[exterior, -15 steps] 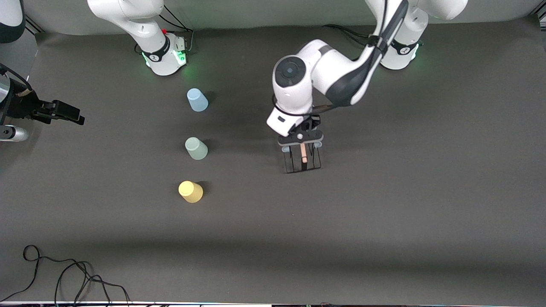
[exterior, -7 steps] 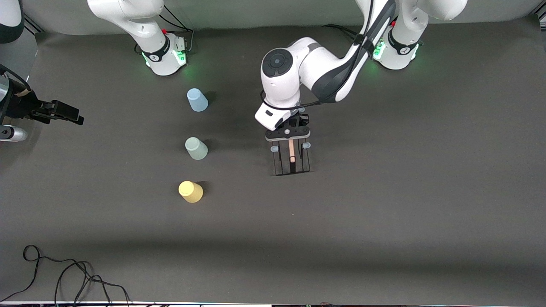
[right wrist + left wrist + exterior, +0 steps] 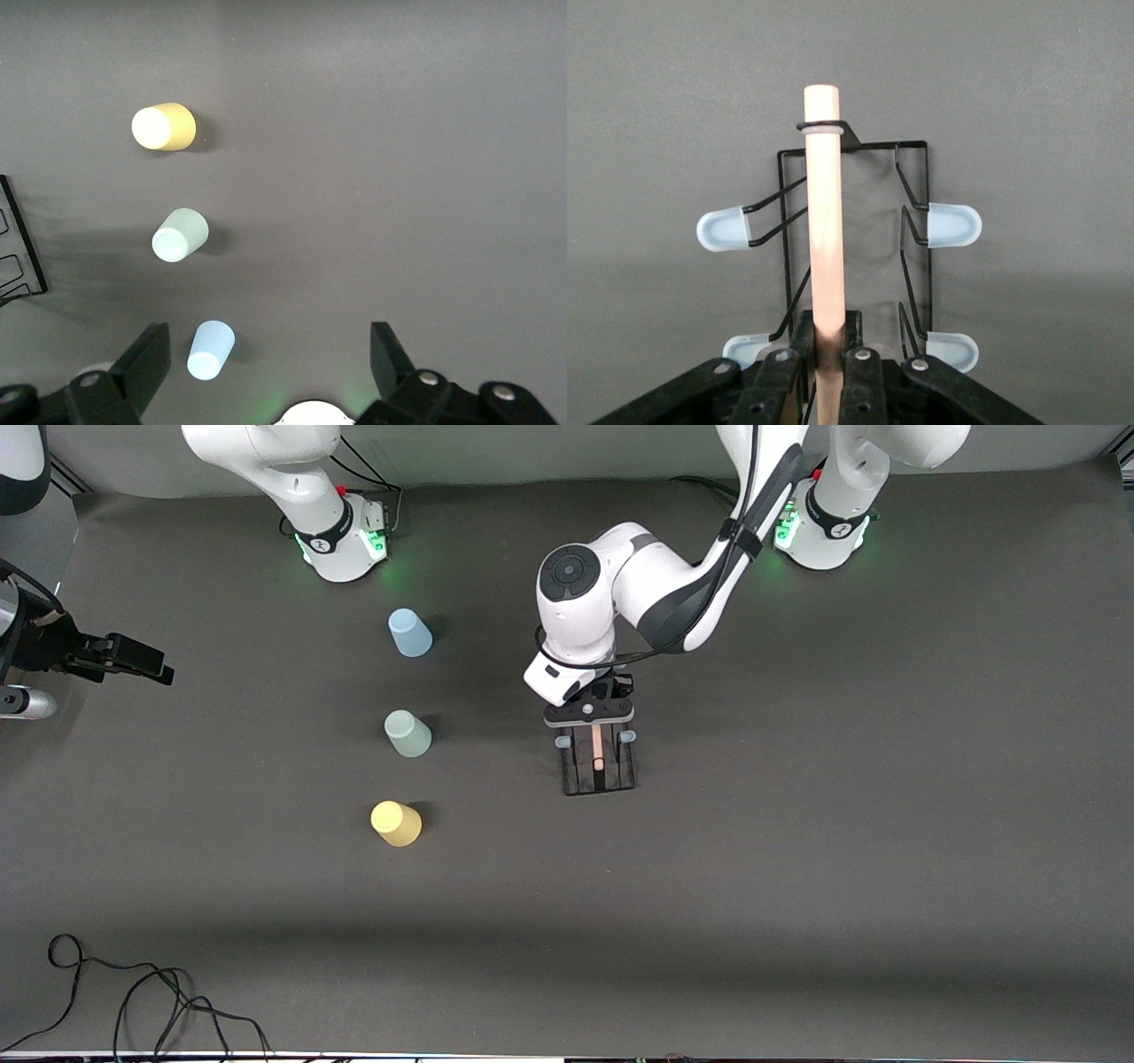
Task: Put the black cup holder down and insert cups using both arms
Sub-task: 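Carry the holder with the left gripper to the table middle, then release the holder and withdraw the left gripper while the right gripper reaches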
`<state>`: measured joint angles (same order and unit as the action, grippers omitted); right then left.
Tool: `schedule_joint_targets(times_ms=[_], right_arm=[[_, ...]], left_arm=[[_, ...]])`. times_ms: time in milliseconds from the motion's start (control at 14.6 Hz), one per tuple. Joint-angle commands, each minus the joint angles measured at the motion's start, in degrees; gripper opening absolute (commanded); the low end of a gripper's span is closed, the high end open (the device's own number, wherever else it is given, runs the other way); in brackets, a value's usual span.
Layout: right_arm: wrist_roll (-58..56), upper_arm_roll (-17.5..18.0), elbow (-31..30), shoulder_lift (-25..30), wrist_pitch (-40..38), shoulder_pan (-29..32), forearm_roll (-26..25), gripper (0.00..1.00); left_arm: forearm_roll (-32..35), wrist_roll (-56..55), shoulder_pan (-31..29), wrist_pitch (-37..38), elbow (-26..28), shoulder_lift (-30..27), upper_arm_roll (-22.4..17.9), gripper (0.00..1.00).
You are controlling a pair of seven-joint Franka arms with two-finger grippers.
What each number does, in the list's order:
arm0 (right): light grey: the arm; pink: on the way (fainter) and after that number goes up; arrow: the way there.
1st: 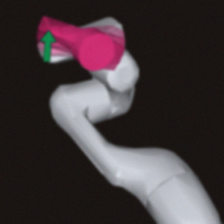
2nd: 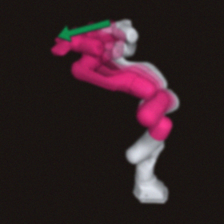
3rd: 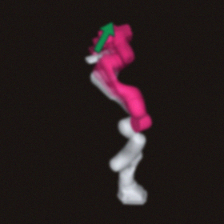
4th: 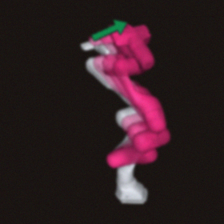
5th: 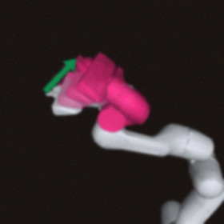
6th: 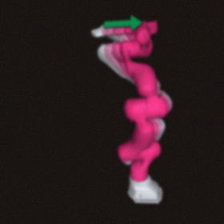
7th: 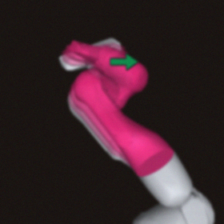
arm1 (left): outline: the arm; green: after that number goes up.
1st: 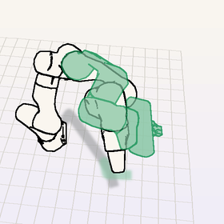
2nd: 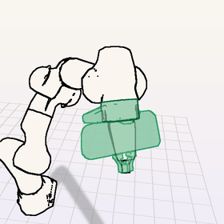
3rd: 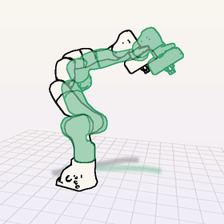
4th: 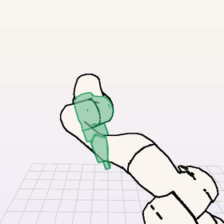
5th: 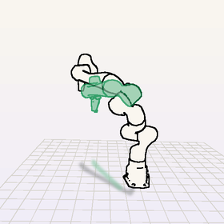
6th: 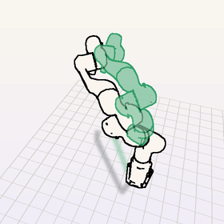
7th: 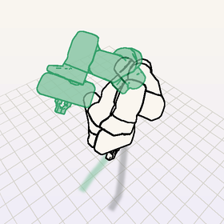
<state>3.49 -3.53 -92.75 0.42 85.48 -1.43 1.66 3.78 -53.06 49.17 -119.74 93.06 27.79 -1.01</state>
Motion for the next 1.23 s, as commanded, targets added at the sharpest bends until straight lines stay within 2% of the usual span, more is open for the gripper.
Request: schedule_joint_targets(times_ms=[0, 69, 137, 206, 411, 617, 891, 1165], right_arm=[[0.4, -0.3, 0.0, 0.5, -0.3, -0.2, 0.7, 1.0], [0.4, -0.3, 0.0, 0.5, -0.3, -0.2, 0.7, 1.0], [0.4, -0.3, 0.0, 0.5, -0.3, -0.2, 0.7, 1.0], [0.4, -0.3, -0.1, 0.5, -0.3, -0.2, 0.7, 1.0], [1.3, -0.2, -0.4, 0.5, -0.2, -0.8, 0.8, 1.0], [1.4, 0.2, -4.0, 1.1, 0.8, -2.5, 2.1, 1.0], [6.1, 0.3, -11.6, 1.4, 9.2, -5.9, 2.2, 1.0], [13.0, 0.2, -21.4, 1.4, 22.0, -12.4, 2.2, 1.0]], left_arm=[[0.2, 0.4, 0.7, 0.6, -1.6, 0.1, -0.7, 0.41], [1.0, 0.6, 0.7, 0.5, -1.7, 0.1, -0.7, 0.79], [1.0, 0.9, 0.4, 0.5, -2.0, 0.0, -0.7, 0.89], [0.8, 1.9, 0.0, 0.6, -2.5, -0.3, -0.8, 0.93], [0.0, 3.8, -2.6, 4.3, -5.6, -1.9, -0.9, 0.98], [0.0, 6.7, -9.0, 8.3, -8.9, -4.0, -1.0, 0.98], [0.1, 24.9, -20.7, 20.8, -8.8, -10.1, -1.2, 0.98], [0.9, 44.7, -32.2, 27.1, -6.9, -16.3, -1.4, 0.97]])
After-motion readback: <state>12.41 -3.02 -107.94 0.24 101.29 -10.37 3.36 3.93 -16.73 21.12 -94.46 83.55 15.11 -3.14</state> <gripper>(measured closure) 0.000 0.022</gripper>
